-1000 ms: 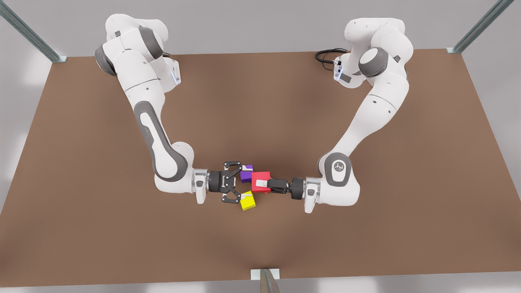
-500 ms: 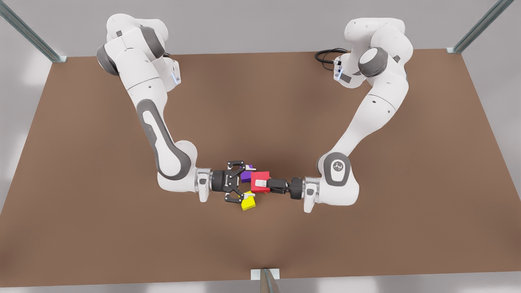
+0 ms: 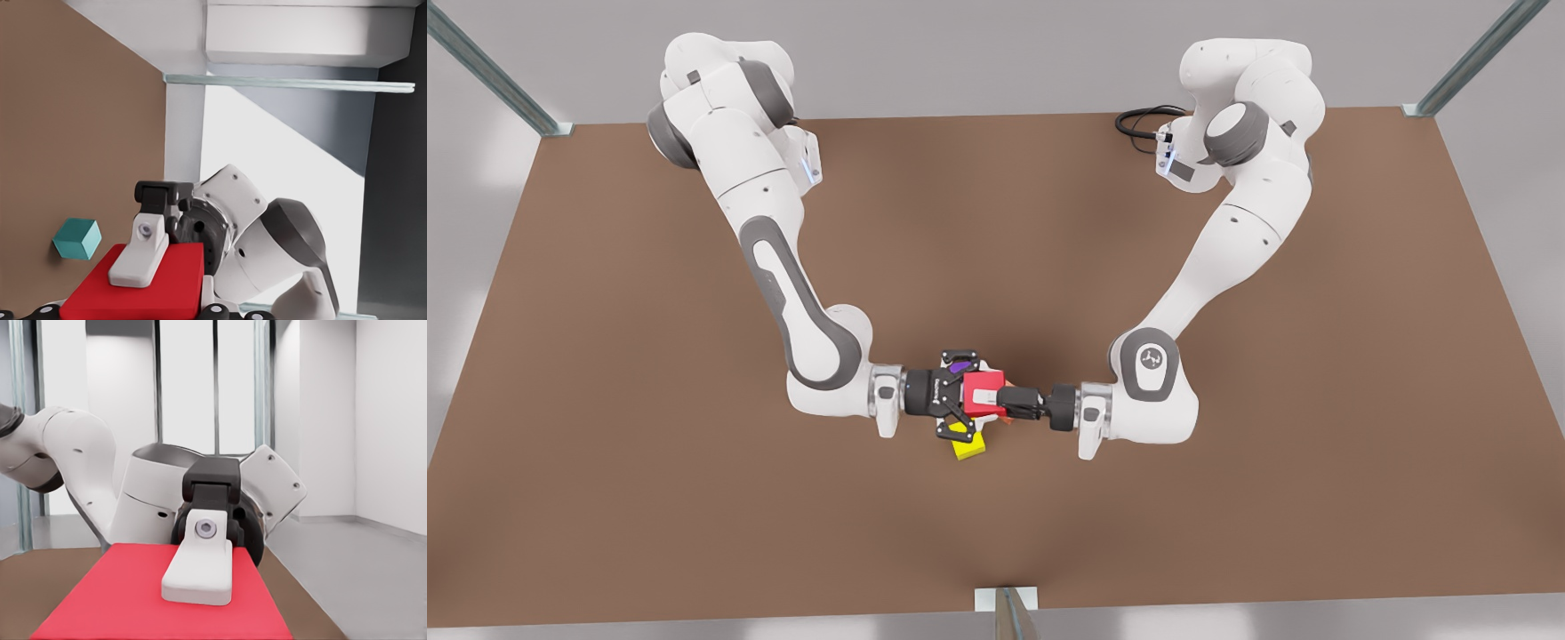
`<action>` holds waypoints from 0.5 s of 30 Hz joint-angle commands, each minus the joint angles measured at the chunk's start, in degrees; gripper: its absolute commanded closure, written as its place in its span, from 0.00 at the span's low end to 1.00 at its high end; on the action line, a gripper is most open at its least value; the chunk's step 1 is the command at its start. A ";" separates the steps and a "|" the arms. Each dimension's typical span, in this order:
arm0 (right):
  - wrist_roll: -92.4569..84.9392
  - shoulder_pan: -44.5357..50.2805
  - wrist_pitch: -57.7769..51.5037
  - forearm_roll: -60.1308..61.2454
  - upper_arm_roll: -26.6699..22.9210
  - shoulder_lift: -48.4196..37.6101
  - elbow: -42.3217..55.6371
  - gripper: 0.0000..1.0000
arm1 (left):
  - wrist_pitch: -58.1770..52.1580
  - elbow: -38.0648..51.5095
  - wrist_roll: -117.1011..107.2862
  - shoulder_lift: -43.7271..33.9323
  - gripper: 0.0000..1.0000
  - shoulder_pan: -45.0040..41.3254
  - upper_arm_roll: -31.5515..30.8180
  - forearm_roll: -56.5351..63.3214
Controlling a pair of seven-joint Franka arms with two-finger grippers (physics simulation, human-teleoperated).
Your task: Pick up red wooden cube and pass to hand red wooden cube and place in blue wooden cube
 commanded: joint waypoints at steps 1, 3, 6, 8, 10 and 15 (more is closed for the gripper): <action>-1.01 0.02 0.52 0.52 0.03 -0.04 0.00 0.50 | -0.08 -0.01 3.24 -0.13 0.53 -0.02 -0.08 -1.18; -0.92 -0.07 0.43 0.43 0.03 -0.13 -0.09 0.50 | -0.08 -0.01 3.24 -0.13 0.53 -0.02 -0.08 -1.18; -0.92 -0.16 0.34 0.43 0.03 -0.04 -0.26 0.49 | -0.08 -0.01 3.16 -0.13 0.00 -0.02 -0.08 -1.18; -0.92 -0.16 0.34 0.34 0.03 -0.13 -0.35 0.49 | -0.08 -0.10 3.07 -0.13 0.00 0.07 -0.08 -1.88; -0.92 -0.25 0.34 0.17 0.03 -0.04 -0.53 0.49 | -0.16 -0.19 3.07 -0.13 0.00 0.16 -0.08 -1.88; -0.39 -3.76 -1.42 -0.97 0.03 -0.57 -0.62 0.49 | -5.43 -0.28 3.42 -0.39 0.00 5.34 0.09 -0.04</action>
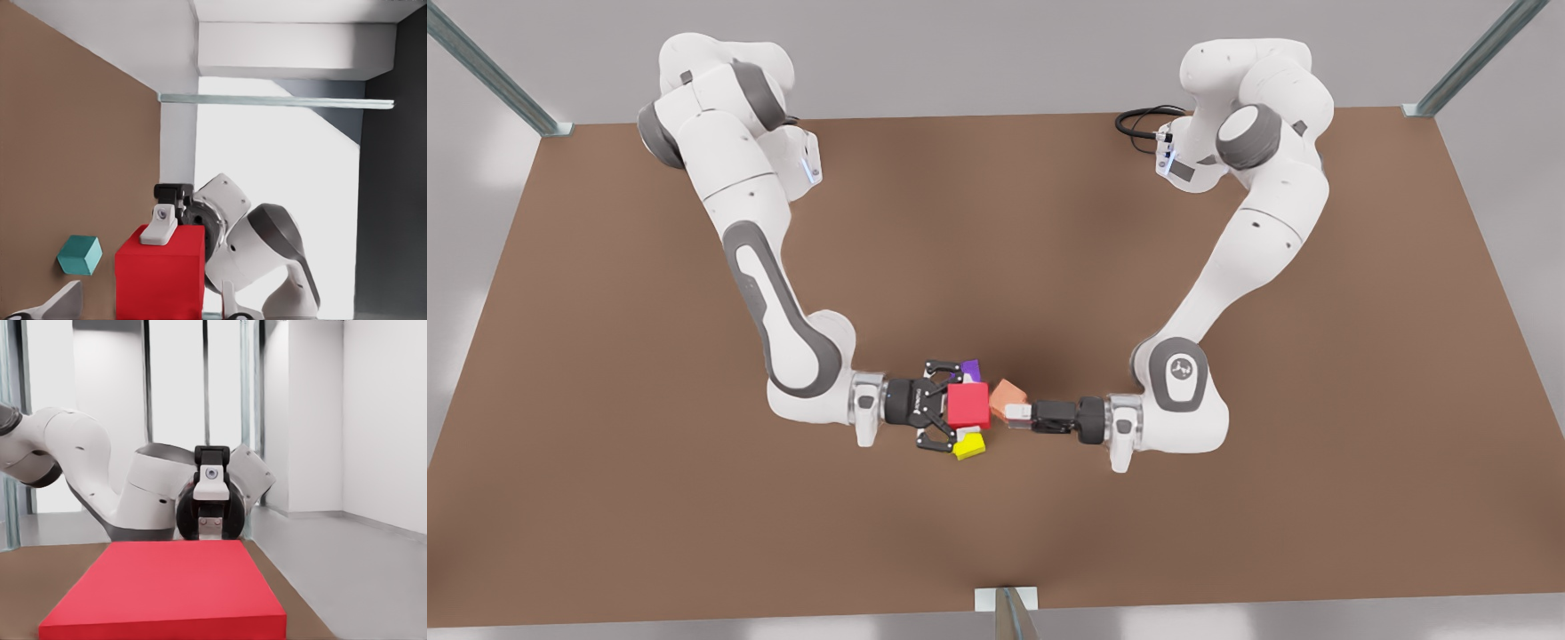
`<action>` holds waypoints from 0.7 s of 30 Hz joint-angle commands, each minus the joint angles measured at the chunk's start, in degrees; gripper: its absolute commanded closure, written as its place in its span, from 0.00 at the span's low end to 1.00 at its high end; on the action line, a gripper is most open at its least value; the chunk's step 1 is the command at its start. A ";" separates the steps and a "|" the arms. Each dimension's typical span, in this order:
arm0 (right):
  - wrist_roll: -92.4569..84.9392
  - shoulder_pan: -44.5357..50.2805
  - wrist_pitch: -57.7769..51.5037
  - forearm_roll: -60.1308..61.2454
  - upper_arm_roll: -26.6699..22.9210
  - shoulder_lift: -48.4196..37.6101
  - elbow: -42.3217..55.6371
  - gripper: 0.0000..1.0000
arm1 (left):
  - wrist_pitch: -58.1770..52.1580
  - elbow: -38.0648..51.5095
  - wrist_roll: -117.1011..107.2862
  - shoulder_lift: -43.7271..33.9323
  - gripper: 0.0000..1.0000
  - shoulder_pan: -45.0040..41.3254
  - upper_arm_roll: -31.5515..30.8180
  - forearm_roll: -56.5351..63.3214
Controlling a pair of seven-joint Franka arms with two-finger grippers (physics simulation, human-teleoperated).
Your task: Pick up red wooden cube and pass to hand red wooden cube and place in blue wooden cube
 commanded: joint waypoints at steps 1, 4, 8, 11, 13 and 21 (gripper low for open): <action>-0.62 -1.71 -2.25 -0.40 0.04 -0.27 0.02 0.49 | -5.69 0.01 1.46 -0.04 0.00 2.31 -0.01 1.22; 4.20 -7.42 -7.08 -11.36 -0.40 -2.72 -2.08 0.49 | -15.08 0.01 -0.46 -0.47 0.00 9.33 0.16 9.02; 23.63 -15.51 -17.45 -45.12 -0.67 -8.35 -6.84 0.49 | -58.69 4.49 -12.87 -18.14 0.00 11.36 1.48 79.00; 38.14 -15.60 -17.28 -69.29 -2.86 -8.97 -5.52 0.49 | -58.52 4.84 -20.60 -20.78 0.00 15.05 1.92 79.53; 44.91 -15.52 -17.01 -83.53 -3.74 -10.02 -3.76 0.49 | -28.28 -30.22 -20.60 -52.59 0.00 -10.70 46.04 58.00; 84.54 -13.06 -8.40 -90.23 -3.74 -23.03 -20.80 0.49 | -40.59 -20.82 -20.60 -48.55 0.00 -9.12 43.58 57.64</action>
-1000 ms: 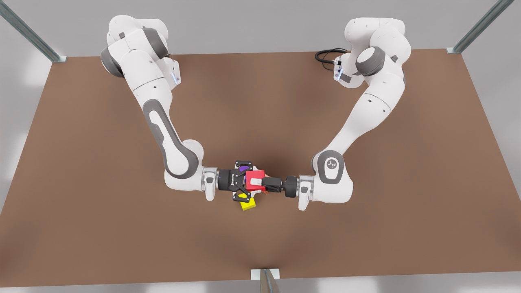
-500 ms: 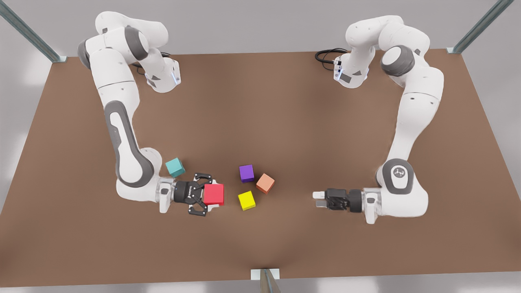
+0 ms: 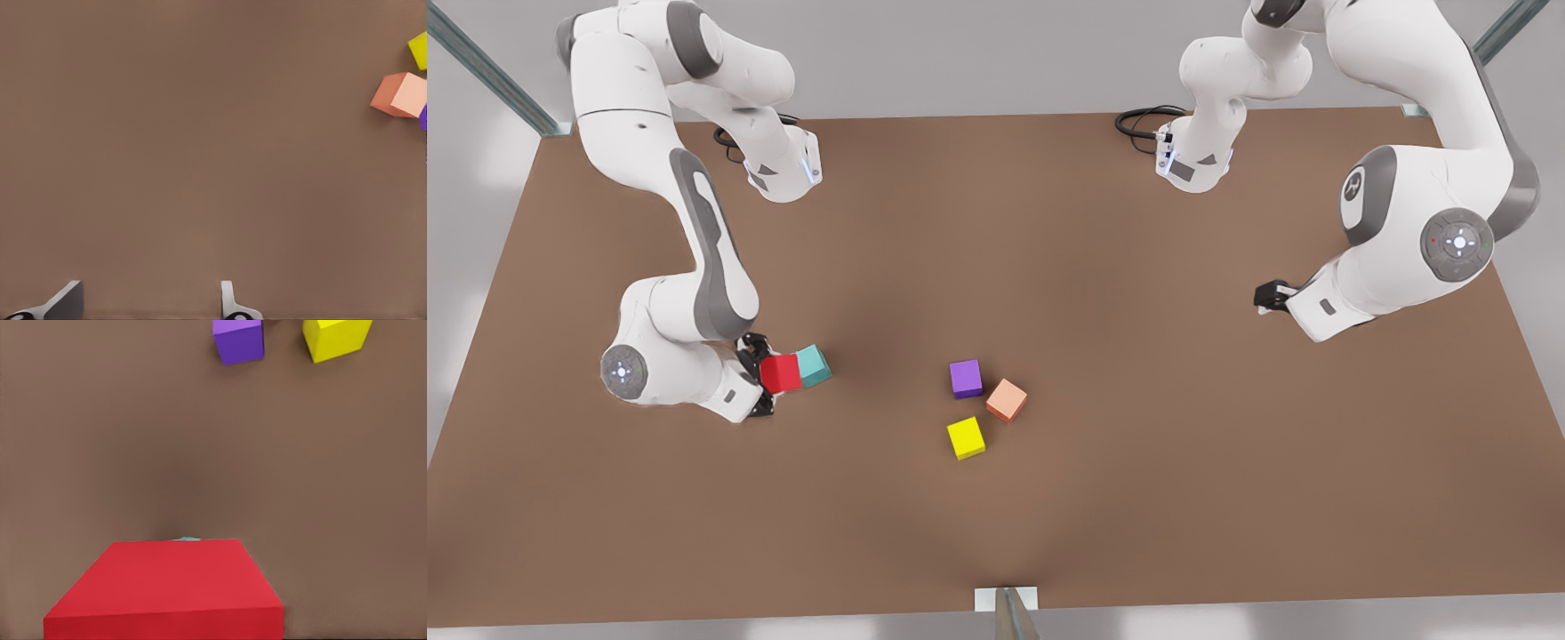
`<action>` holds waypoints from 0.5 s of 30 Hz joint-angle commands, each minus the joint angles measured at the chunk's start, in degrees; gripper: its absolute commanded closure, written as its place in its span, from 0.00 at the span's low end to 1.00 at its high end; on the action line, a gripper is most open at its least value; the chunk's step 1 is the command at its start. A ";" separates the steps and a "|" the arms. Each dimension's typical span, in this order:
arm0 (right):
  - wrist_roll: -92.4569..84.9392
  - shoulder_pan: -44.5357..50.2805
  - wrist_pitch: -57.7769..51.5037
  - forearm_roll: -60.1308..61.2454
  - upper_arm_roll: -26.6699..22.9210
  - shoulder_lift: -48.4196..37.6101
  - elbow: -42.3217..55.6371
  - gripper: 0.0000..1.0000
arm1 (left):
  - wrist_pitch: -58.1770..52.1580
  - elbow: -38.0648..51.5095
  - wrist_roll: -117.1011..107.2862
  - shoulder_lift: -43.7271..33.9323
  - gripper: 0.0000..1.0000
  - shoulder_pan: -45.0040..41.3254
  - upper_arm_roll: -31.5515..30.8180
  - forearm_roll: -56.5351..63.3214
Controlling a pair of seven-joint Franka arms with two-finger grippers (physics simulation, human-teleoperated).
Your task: Pick up red wooden cube and pass to hand red wooden cube and place in blue wooden cube
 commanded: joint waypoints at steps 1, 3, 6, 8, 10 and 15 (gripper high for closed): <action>51.64 0.63 5.17 -2.72 0.04 -2.13 -3.55 0.49 | -1.41 0.62 -9.30 0.10 0.00 0.30 0.11 -0.32; 53.05 0.98 9.30 -2.72 0.13 -3.28 -6.27 0.49 | 1.23 0.79 -9.48 1.41 0.00 1.00 0.20 -0.85; 53.22 1.68 16.33 -2.90 -0.05 -3.37 -9.35 0.49 | 1.93 2.11 -9.48 1.95 0.00 1.53 0.20 -1.02; 53.22 1.68 19.15 -2.90 -0.05 -3.45 -9.88 0.48 | 1.84 1.94 -9.30 2.65 0.00 1.44 0.02 -1.20; 53.22 1.68 21.60 -3.25 -0.05 -4.68 -13.21 0.48 | -4.13 1.67 -9.21 3.09 0.00 3.54 0.11 -1.37; 53.22 1.86 23.01 -3.25 0.04 -6.62 -17.96 0.48 | -4.14 2.11 -9.30 3.70 0.00 2.85 -3.05 -2.78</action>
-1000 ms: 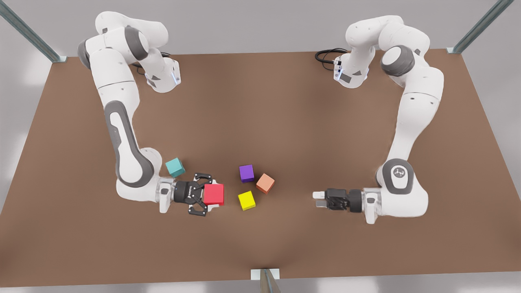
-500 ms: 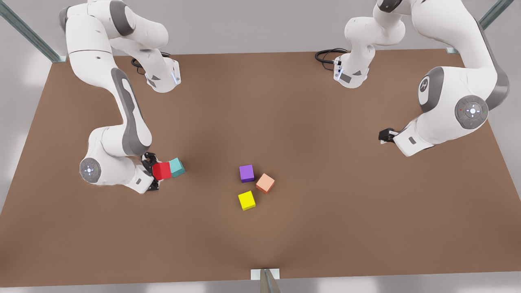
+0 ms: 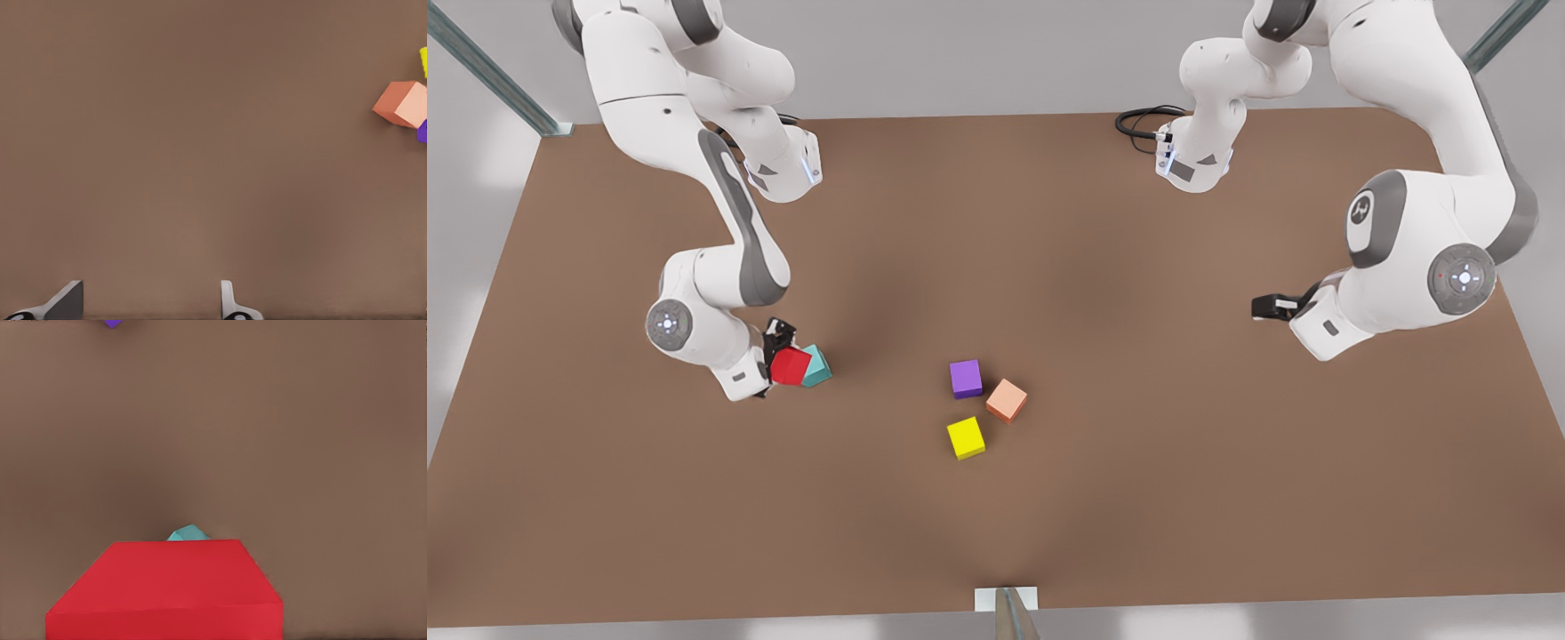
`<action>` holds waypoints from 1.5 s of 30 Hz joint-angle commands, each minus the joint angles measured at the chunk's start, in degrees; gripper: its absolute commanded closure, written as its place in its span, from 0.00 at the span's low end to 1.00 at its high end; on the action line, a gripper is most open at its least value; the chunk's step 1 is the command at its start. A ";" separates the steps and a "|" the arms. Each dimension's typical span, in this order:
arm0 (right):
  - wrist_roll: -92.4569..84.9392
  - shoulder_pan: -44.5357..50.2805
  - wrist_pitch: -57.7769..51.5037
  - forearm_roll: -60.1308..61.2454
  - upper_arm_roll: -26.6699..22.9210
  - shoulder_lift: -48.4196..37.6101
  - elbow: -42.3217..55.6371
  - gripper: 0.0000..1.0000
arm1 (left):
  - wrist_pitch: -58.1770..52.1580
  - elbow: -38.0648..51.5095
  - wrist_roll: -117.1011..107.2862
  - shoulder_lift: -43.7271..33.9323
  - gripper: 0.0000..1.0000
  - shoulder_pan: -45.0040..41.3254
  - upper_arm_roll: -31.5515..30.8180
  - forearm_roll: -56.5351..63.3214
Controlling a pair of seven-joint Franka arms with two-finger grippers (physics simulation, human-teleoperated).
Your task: Pick up red wooden cube and pass to hand red wooden cube and place in blue wooden cube
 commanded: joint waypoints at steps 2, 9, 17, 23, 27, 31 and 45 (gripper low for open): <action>23.55 0.05 4.55 -1.41 0.11 -0.57 -2.03 0.48 | -0.74 0.14 -4.04 0.89 0.00 0.03 -0.54 -0.22; 23.46 1.46 9.30 -3.51 0.11 -1.62 -7.57 0.48 | 0.23 0.32 -3.95 1.15 0.00 -0.41 -0.98 -0.22; 23.63 1.99 12.72 -3.60 0.11 -1.62 -9.59 0.48 | 1.90 2.69 -4.13 2.03 0.00 -0.41 -1.33 0.48; 23.63 2.52 13.87 -3.60 0.11 -1.62 -10.56 0.48 | 1.90 2.78 -3.95 2.82 0.00 -0.23 -1.42 0.57; 23.63 2.52 15.27 -3.60 0.02 -1.71 -11.96 0.47 | 1.81 2.69 -3.95 3.35 0.00 -0.06 -1.33 0.57; 25.04 2.52 16.77 -3.60 0.19 -2.24 -13.72 0.00 | 1.81 2.69 -3.95 3.53 0.00 -0.14 -1.33 0.57; 25.30 2.60 9.92 -2.90 0.28 -6.89 -12.32 0.00 | 1.73 2.69 -4.04 3.79 0.00 -0.14 -1.33 0.57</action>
